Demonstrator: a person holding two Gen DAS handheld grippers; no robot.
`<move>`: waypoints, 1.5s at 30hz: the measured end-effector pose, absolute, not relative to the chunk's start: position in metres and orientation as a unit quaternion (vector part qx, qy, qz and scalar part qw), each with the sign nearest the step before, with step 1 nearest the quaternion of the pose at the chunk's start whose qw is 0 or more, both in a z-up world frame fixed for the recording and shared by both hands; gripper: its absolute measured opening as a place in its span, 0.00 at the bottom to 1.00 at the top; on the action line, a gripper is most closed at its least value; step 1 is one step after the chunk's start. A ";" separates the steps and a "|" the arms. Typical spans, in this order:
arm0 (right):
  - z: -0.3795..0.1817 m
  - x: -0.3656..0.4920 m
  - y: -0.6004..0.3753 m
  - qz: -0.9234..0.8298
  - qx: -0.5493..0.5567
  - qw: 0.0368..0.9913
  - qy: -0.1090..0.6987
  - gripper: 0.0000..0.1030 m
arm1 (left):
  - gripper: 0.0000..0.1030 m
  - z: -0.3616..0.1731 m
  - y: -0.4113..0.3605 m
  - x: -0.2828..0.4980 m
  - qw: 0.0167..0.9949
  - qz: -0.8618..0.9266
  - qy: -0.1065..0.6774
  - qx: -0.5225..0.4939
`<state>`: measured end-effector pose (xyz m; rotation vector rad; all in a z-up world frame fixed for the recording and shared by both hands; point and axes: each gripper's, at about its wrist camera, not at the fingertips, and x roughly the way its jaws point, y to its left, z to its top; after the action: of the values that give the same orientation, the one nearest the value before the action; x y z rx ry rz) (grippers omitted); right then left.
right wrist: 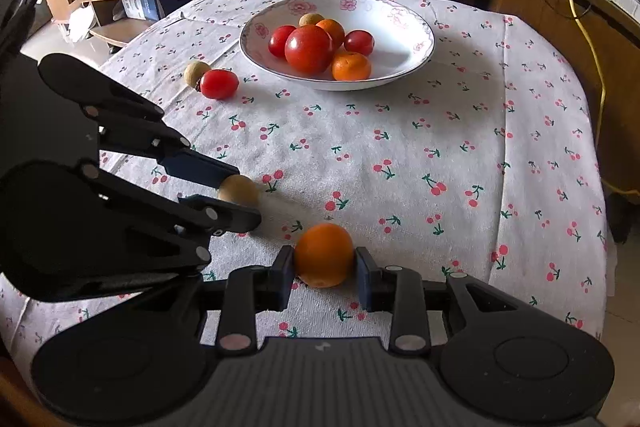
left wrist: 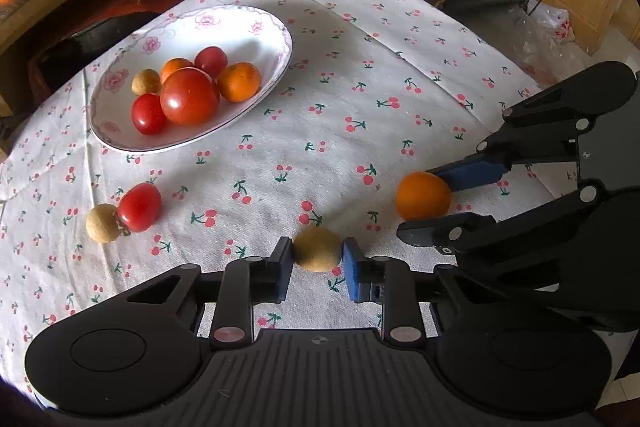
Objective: Organize fruits
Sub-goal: 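Carry the brown fruit and mandarin over the white bowl with both tools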
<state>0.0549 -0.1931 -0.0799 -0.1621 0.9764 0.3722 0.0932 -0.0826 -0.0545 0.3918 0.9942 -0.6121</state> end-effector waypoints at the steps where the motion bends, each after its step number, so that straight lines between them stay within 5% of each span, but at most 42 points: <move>1: -0.080 0.055 -0.194 0.177 -0.075 0.864 0.466 0.32 | 0.33 -0.054 -0.082 0.094 0.816 -0.287 0.467 0.183; 45: -0.024 0.123 -0.180 0.139 -0.080 0.905 0.394 0.31 | 0.30 -0.001 -0.068 0.154 0.877 -0.216 0.406 0.138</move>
<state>0.1226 -0.1799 -0.0242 -0.1652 0.8133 0.2877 0.1539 -0.0676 -0.0007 0.2872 0.8468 -0.4515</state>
